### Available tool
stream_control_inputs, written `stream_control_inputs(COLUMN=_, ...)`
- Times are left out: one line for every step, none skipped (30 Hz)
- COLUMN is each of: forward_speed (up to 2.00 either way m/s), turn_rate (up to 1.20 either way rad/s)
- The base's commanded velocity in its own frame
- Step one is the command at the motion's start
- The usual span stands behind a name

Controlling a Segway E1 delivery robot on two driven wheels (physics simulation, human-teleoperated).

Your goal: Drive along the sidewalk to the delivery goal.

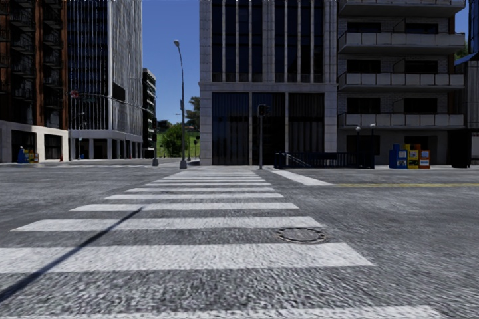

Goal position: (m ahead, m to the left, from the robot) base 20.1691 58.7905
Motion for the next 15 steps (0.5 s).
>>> stream_control_inputs(forward_speed=2.0, turn_rate=0.0)
stream_control_inputs(forward_speed=2.0, turn_rate=0.0)
stream_control_inputs(forward_speed=2.0, turn_rate=0.0)
stream_control_inputs(forward_speed=2.0, turn_rate=0.0)
stream_control_inputs(forward_speed=2.0, turn_rate=0.0)
stream_control_inputs(forward_speed=2.0, turn_rate=0.0)
stream_control_inputs(forward_speed=2.0, turn_rate=0.0)
stream_control_inputs(forward_speed=2.0, turn_rate=0.0)
stream_control_inputs(forward_speed=2.0, turn_rate=0.0)
stream_control_inputs(forward_speed=2.0, turn_rate=0.0)
stream_control_inputs(forward_speed=2.0, turn_rate=0.0)
stream_control_inputs(forward_speed=2.0, turn_rate=0.0)
stream_control_inputs(forward_speed=2.0, turn_rate=0.0)
stream_control_inputs(forward_speed=2.0, turn_rate=0.0)
stream_control_inputs(forward_speed=2.0, turn_rate=0.0)
